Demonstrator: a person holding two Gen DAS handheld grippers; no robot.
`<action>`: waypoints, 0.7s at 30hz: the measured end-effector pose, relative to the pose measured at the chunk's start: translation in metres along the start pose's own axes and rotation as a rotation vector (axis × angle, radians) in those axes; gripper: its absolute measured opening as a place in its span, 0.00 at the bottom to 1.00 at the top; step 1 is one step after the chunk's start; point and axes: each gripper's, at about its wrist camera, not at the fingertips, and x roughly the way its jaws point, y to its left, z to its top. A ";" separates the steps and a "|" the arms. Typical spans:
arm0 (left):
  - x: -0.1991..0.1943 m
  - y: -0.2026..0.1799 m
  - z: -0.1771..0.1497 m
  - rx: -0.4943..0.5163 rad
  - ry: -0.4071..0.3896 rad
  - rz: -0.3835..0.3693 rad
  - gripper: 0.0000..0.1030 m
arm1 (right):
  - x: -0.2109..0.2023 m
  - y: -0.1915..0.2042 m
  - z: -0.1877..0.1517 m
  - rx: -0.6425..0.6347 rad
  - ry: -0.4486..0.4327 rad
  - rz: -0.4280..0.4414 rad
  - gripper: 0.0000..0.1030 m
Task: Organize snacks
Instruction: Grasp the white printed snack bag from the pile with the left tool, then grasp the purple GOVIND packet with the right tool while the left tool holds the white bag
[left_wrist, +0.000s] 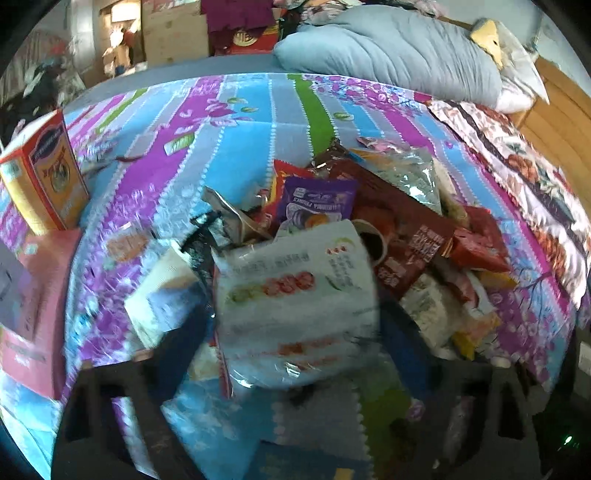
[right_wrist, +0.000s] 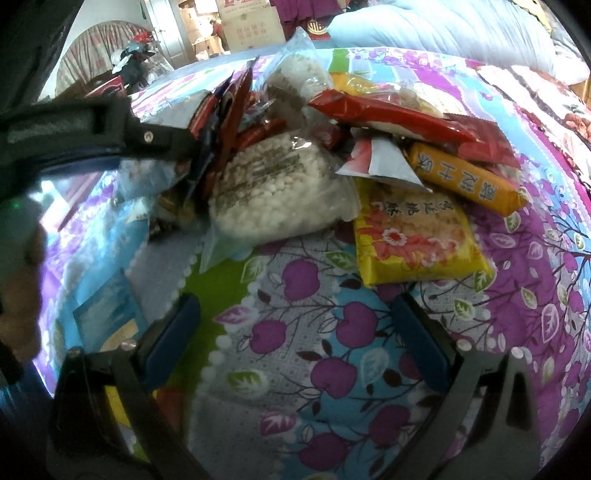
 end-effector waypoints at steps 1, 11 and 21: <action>-0.001 0.000 0.001 0.015 -0.002 0.006 0.79 | 0.000 0.001 -0.001 -0.003 0.000 -0.004 1.00; -0.080 0.046 -0.054 0.160 -0.054 0.017 0.79 | 0.001 0.009 -0.002 -0.032 0.013 -0.047 1.00; -0.057 0.096 -0.114 0.132 0.015 0.099 0.81 | -0.034 0.001 0.008 0.113 0.006 0.036 0.91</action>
